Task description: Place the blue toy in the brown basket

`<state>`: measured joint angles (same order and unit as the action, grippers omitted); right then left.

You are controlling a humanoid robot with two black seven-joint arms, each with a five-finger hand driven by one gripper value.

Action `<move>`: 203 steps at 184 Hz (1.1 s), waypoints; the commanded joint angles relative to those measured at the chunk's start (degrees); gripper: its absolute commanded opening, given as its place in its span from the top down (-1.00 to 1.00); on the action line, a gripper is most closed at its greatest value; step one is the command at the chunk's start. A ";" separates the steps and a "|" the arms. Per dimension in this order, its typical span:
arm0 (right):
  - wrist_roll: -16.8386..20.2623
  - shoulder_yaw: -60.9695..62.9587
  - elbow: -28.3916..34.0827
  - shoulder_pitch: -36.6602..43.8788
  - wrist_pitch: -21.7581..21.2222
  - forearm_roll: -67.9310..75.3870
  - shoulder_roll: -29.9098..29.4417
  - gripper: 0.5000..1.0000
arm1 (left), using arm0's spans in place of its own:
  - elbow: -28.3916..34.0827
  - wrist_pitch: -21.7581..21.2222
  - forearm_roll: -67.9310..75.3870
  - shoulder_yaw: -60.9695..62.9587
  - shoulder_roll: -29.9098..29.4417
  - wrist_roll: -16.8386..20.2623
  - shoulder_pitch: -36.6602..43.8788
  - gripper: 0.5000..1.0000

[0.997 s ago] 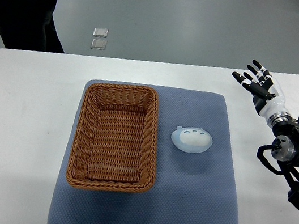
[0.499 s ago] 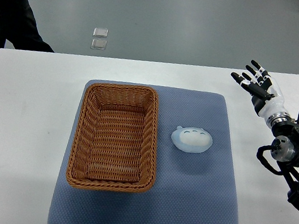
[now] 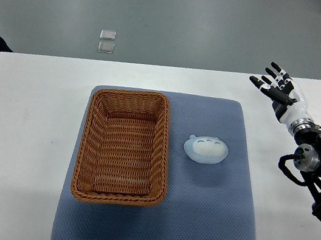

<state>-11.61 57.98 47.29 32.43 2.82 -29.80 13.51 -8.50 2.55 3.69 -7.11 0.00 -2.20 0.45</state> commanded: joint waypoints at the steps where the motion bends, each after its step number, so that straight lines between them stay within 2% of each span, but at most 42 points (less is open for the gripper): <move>1: 0.01 -0.06 -0.01 0.09 -0.10 -0.09 0.28 -0.64 | 0.06 0.00 0.00 -0.01 0.00 0.00 -0.01 -1.00; 41: 0.01 0.02 -0.09 1.14 -2.82 -0.35 1.08 -0.64 | 0.06 0.00 0.00 -0.01 0.00 0.00 -0.36 -1.00; 88: 0.45 0.02 -2.64 1.84 -3.00 -0.09 2.04 -0.64 | 0.06 0.00 0.00 -0.01 0.00 0.00 -0.44 -1.00; 137: 0.36 -0.06 -2.20 2.37 -4.23 -0.18 2.22 -0.64 | 0.06 0.00 0.00 -0.01 0.00 0.00 -0.45 -1.00; 171: 0.36 -0.50 -2.11 2.55 -8.10 -2.20 3.19 -0.64 | 0.06 0.00 0.00 0.17 0.00 0.00 -0.45 -1.00; 203: 0.27 -4.46 0.61 2.63 -13.54 -11.42 7.40 -0.64 | 0.06 0.00 0.00 0.17 0.00 0.00 -0.53 -1.00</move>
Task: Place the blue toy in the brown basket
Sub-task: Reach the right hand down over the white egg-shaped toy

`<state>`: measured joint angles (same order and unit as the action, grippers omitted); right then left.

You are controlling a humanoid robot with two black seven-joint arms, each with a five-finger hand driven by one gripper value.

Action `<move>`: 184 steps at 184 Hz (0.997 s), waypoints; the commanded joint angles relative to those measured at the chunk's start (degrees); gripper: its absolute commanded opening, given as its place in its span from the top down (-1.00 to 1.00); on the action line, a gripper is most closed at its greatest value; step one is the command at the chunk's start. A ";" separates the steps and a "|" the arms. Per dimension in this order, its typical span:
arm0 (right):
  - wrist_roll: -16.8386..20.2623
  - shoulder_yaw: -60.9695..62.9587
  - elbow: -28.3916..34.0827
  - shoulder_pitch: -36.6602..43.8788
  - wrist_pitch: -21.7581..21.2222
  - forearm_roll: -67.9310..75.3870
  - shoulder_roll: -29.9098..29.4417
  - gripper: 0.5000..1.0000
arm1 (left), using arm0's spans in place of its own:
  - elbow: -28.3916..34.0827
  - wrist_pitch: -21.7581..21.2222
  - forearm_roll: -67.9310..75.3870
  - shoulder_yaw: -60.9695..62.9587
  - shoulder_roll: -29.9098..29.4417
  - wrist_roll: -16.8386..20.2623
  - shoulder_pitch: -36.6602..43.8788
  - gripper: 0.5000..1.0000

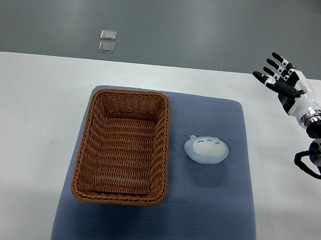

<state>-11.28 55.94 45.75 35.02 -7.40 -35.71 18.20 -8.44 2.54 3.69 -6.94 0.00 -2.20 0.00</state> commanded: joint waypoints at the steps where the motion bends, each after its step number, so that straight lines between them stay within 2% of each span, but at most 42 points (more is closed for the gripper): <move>1: -0.06 -2.41 2.15 0.05 -3.32 -5.51 2.72 -0.64 | 0.00 0.01 0.00 0.00 0.00 0.00 -0.09 -1.00; 32: -0.41 -6.89 6.80 1.19 -6.92 -15.53 7.82 -0.64 | 0.00 -0.08 0.00 0.00 0.00 0.00 -0.26 -1.00; 77: -0.50 -15.68 14.89 3.65 -11.49 -23.00 14.32 -0.64 | 0.00 -0.08 0.00 0.09 0.00 0.00 -0.44 -1.00; 120: -0.58 -20.87 23.68 5.50 -12.81 -26.61 18.80 -0.64 | 0.00 -0.08 0.00 0.09 0.00 0.00 -0.52 -1.00; 160: -0.67 -24.12 25.61 5.59 -13.52 -26.87 18.37 -0.57 | 0.00 0.01 0.00 0.18 0.00 0.00 -0.52 -1.00; 184: -0.93 -25.97 25.61 5.15 -13.08 -30.21 17.31 -0.37 | 0.00 0.01 0.00 0.26 0.00 0.00 -0.52 -1.00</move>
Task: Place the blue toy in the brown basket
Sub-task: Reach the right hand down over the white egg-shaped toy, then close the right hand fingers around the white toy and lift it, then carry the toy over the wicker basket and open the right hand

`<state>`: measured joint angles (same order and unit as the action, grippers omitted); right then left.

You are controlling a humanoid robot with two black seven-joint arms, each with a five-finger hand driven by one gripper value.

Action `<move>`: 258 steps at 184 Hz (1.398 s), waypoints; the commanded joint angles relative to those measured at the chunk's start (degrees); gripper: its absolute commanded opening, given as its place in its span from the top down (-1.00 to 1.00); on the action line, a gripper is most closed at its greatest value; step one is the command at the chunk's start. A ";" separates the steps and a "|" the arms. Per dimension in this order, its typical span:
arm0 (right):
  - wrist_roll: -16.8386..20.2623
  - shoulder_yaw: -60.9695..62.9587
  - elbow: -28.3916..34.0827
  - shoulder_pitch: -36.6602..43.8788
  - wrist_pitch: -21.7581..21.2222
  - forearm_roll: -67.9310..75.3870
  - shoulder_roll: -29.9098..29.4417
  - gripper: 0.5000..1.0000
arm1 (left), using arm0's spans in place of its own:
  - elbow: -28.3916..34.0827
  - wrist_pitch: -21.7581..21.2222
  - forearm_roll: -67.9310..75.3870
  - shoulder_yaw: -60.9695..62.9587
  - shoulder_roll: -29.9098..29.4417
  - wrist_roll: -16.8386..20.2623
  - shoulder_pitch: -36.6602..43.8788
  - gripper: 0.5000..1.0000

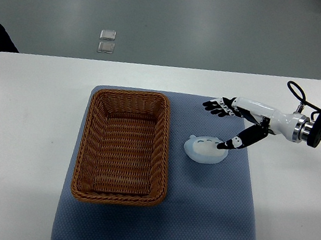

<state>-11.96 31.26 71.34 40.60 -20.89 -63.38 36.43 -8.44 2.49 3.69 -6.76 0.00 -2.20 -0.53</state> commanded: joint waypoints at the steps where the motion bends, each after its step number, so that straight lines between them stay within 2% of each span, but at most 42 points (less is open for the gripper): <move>1: -0.35 -1.46 0.03 -0.52 0.41 -2.98 -1.10 -0.34 | 0.00 -0.02 0.00 0.08 0.00 0.00 0.00 -1.00; 14: -0.88 -2.52 -0.15 -0.78 1.20 -5.88 -2.07 -0.32 | 0.00 0.06 0.00 0.08 0.00 0.00 0.00 -1.00; 41: -2.11 -5.59 -0.85 -0.96 5.68 -10.19 -3.38 -0.32 | -0.09 0.06 0.09 0.08 0.00 0.00 0.00 -1.00; 100: -2.55 -6.03 -2.87 -0.87 9.73 -12.21 -4.00 -0.32 | -0.09 -0.03 0.09 0.00 0.00 0.00 0.00 -1.00; 126: -4.13 -6.65 -3.66 -1.13 11.57 -15.72 -4.53 -0.30 | -0.09 0.06 0.09 0.00 0.00 0.00 0.00 -1.00; 140: -4.48 -6.82 -3.75 -1.40 12.45 -16.08 -4.97 -0.19 | -0.09 0.06 0.00 0.00 0.00 0.00 0.00 -1.00; 149: -4.48 -6.91 -3.92 -1.40 12.54 -16.60 -4.97 0.13 | -0.09 0.06 0.09 0.08 0.00 0.00 0.00 -1.00; 160: -4.57 -7.17 -3.92 -1.40 12.72 -17.39 -4.97 0.34 | -0.09 0.06 0.09 0.00 0.00 0.00 0.00 -1.00; 170: -4.74 -7.26 -4.10 -1.31 12.80 -18.10 -4.88 0.67 | -0.09 0.06 0.09 0.08 0.00 0.00 0.00 -1.00; 188: -5.01 -7.09 -4.19 -1.13 14.03 -18.19 -4.79 0.96 | -0.09 0.06 0.09 0.00 0.00 0.00 0.00 -1.00; 211: -5.45 -6.30 -4.10 -0.17 17.55 -17.04 -4.61 1.00 | -0.09 0.06 0.09 0.00 0.00 0.00 0.00 -1.00; 258: -5.54 -6.73 -4.01 9.76 17.11 -11.86 -5.14 0.97 | -0.09 0.06 0.00 0.00 0.00 0.00 0.00 -1.00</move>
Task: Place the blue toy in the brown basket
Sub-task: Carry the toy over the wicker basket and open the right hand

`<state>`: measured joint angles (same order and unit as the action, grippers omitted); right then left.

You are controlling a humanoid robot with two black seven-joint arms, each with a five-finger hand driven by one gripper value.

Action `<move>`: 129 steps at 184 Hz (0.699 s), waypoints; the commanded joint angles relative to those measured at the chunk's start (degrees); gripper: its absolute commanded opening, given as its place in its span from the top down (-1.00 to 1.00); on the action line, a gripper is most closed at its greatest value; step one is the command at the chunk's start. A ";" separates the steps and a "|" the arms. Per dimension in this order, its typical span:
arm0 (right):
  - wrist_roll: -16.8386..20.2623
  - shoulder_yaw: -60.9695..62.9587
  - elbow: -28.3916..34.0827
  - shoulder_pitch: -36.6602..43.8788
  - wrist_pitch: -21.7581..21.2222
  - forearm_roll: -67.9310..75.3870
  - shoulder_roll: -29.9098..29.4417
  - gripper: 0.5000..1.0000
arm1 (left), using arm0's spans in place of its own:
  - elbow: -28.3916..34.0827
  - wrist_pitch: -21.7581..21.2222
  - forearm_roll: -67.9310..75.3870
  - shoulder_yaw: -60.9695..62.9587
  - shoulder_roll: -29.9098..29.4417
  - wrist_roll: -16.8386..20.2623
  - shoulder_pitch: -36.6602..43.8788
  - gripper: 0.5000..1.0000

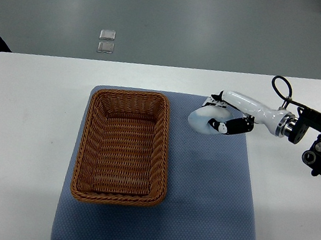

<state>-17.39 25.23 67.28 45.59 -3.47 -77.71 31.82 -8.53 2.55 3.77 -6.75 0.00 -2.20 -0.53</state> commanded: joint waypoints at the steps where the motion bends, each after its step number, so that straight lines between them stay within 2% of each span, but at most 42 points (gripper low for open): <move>1: -0.10 -0.71 0.05 4.77 -0.31 2.48 -0.53 0.97 | 0.00 0.00 -0.08 -0.02 0.00 0.00 0.00 -1.00; 48: -0.98 -6.07 -0.39 12.77 -3.47 3.01 -8.44 0.93 | 0.09 0.00 -0.08 -0.02 0.00 0.00 0.00 -1.00; 96: -1.24 -13.10 -7.16 15.32 -3.47 2.83 -18.99 0.83 | 0.09 0.00 -0.08 -0.02 0.00 0.00 0.00 -1.00; 108: -0.98 -13.63 -8.48 15.32 -3.65 2.83 -20.92 0.66 | 0.09 0.00 -0.08 -0.02 0.00 0.00 0.00 -1.00; 112: -0.89 -13.80 -8.92 15.32 -3.73 2.83 -21.45 0.51 | 0.09 0.00 -0.08 -0.02 0.00 0.00 0.00 -1.00; 113: -0.89 -13.80 -9.09 15.23 -3.73 2.83 -21.62 0.40 | 0.09 0.00 -0.08 -0.02 0.00 0.00 0.00 -1.00; 114: -0.89 -13.80 -9.09 15.23 -3.73 2.83 -21.63 0.40 | 0.09 0.00 -0.08 -0.02 0.00 0.00 0.00 -1.00; 115: -0.89 -13.80 -9.27 15.23 -3.73 2.83 -21.80 0.29 | 0.09 0.00 -0.08 -0.02 0.00 0.00 0.00 -1.00; 116: -0.89 -13.80 -9.27 15.23 -3.73 2.83 -21.80 0.29 | 0.09 0.00 -0.08 -0.02 0.00 0.00 0.00 -1.00; 118: -0.89 -13.80 -9.71 15.14 -3.82 2.83 -21.98 0.08 | 0.09 0.00 -0.08 -0.02 0.00 0.00 0.00 -1.00; 119: -0.89 -13.80 -9.71 15.14 -3.82 2.83 -21.98 0.08 | 0.09 0.00 -0.08 -0.02 0.00 0.00 0.00 -1.00; 120: -0.89 -13.80 -9.80 15.14 -3.74 2.83 -22.06 -0.01 | 0.09 0.00 -0.08 -0.02 0.00 0.00 0.00 -1.00; 122: -0.89 -13.80 -9.80 15.14 -3.73 2.83 -22.07 -0.01 | 0.09 0.00 -0.08 -0.02 0.00 0.00 0.00 -1.00; 124: -0.89 -13.80 -10.06 15.05 -3.73 2.83 -22.07 -0.12 | 0.09 0.00 -0.08 -0.02 0.00 0.00 0.00 -1.00; 129: -0.80 -13.80 -10.24 14.96 -3.73 2.83 -22.07 -0.23 | 0.09 0.00 -0.08 -0.02 0.00 0.00 0.00 -1.00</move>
<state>-18.40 11.61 58.47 60.87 -7.16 -74.87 10.74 -8.43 2.55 3.68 -6.75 0.00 -2.20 -0.53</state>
